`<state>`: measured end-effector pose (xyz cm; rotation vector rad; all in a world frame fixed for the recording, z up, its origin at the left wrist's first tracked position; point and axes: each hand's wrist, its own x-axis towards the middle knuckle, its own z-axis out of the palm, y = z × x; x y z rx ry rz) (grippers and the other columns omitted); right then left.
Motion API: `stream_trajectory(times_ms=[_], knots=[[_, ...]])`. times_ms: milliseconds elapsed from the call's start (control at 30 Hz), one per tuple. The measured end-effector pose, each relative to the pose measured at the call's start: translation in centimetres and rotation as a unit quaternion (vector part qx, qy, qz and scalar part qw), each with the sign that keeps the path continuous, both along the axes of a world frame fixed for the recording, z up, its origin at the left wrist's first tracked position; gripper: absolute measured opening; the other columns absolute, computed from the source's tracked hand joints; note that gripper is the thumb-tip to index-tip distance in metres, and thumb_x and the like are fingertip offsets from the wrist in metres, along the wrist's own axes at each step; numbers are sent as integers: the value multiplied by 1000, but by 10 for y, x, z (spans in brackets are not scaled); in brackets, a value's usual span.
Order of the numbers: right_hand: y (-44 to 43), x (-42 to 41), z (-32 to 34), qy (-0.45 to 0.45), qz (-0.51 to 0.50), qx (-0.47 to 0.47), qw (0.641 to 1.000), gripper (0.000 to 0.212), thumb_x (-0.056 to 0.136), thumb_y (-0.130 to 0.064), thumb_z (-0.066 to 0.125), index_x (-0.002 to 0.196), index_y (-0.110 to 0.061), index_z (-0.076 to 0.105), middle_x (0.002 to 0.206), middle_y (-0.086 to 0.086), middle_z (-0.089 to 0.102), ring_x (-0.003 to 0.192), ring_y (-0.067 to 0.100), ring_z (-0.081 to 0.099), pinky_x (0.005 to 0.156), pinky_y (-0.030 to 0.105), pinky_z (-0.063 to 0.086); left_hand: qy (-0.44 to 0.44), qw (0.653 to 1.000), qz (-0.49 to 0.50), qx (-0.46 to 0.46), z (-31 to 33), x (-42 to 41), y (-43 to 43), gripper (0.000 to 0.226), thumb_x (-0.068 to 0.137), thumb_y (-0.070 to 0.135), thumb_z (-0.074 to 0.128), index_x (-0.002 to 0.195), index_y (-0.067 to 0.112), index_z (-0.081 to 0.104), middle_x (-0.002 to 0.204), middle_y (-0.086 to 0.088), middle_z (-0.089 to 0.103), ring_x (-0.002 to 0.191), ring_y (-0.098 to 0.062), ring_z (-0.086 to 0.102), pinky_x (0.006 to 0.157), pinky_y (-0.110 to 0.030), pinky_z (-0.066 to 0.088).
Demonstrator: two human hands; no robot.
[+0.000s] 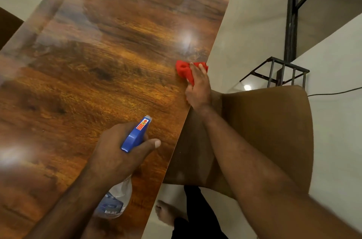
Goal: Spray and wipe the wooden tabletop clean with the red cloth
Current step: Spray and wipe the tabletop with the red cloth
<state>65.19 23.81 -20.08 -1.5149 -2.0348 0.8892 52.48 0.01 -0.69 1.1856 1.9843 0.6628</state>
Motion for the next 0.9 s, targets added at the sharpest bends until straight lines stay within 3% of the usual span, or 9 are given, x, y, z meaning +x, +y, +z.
stream_trajectory(times_ms=[100, 167, 300, 367, 433, 567, 667, 767, 900], knots=[[12, -1, 6, -23, 14, 36, 999, 67, 97, -10, 61, 159, -23, 43, 167, 3, 38, 158, 26, 23, 126, 61, 24, -2, 1000, -1, 3, 1, -4, 22, 36, 78, 52, 76, 66, 22, 60, 55, 1, 59, 50, -15, 57, 53, -31, 49], [-19, 3, 9, -36, 84, 82, 992, 70, 90, -9, 64, 157, -20, 47, 163, 2, 44, 159, 23, 22, 127, 63, 14, 7, 1000, -6, 12, 1, -6, 36, 37, 80, 54, 75, 66, 23, 60, 55, 2, 59, 50, -15, 57, 51, -30, 49], [-82, 11, -1, -77, 297, 127, 943, 63, 99, -42, 64, 157, -23, 47, 164, -3, 43, 161, 19, 18, 129, 61, 4, 6, 1000, -11, 10, 1, -6, 69, 33, 77, 52, 75, 68, 25, 60, 58, 5, 59, 54, -14, 57, 54, -28, 44], [-57, 10, -7, -94, 335, 142, 927, 64, 100, -47, 62, 158, -27, 44, 166, -6, 41, 161, 18, 18, 129, 59, 5, -6, 1000, -16, 10, 1, -6, 86, 36, 78, 58, 74, 68, 26, 60, 58, 5, 60, 53, -13, 57, 55, -28, 44], [-11, 6, -6, -100, 331, 146, 927, 65, 98, -37, 61, 160, -28, 41, 166, -7, 40, 161, 18, 18, 129, 59, 5, -12, 999, -28, 17, 2, -9, 100, 40, 75, 62, 69, 66, 25, 60, 56, 4, 60, 51, -14, 58, 52, -33, 49], [89, -1, 4, -76, 198, 134, 968, 70, 92, -20, 61, 160, -22, 42, 163, 0, 44, 158, 24, 26, 129, 60, 10, 8, 999, -37, 25, 6, -12, 122, 42, 74, 65, 64, 63, 24, 59, 56, 3, 61, 52, -15, 59, 53, -37, 53], [130, -10, 1, -42, 54, 91, 993, 64, 98, -18, 62, 159, -20, 42, 163, 4, 44, 158, 29, 25, 127, 62, 21, 2, 999, -35, 25, 7, -11, 137, 44, 74, 66, 66, 64, 24, 60, 56, 3, 60, 51, -14, 59, 52, -35, 52], [105, -16, -8, 19, -62, 60, 996, 65, 105, -20, 57, 164, -20, 29, 169, 2, 33, 160, 26, 19, 125, 57, 30, 5, 999, -39, 22, 8, -11, 150, 42, 79, 61, 71, 65, 23, 60, 56, 3, 60, 52, -13, 59, 52, -29, 48], [-2, -16, -10, 104, -169, -35, 979, 65, 110, -34, 46, 168, -24, 17, 172, -2, 26, 157, 16, 27, 125, 47, 35, 3, 999, -31, 25, 10, -8, 163, 40, 77, 61, 69, 66, 23, 60, 60, 4, 61, 54, -15, 58, 52, -27, 47]])
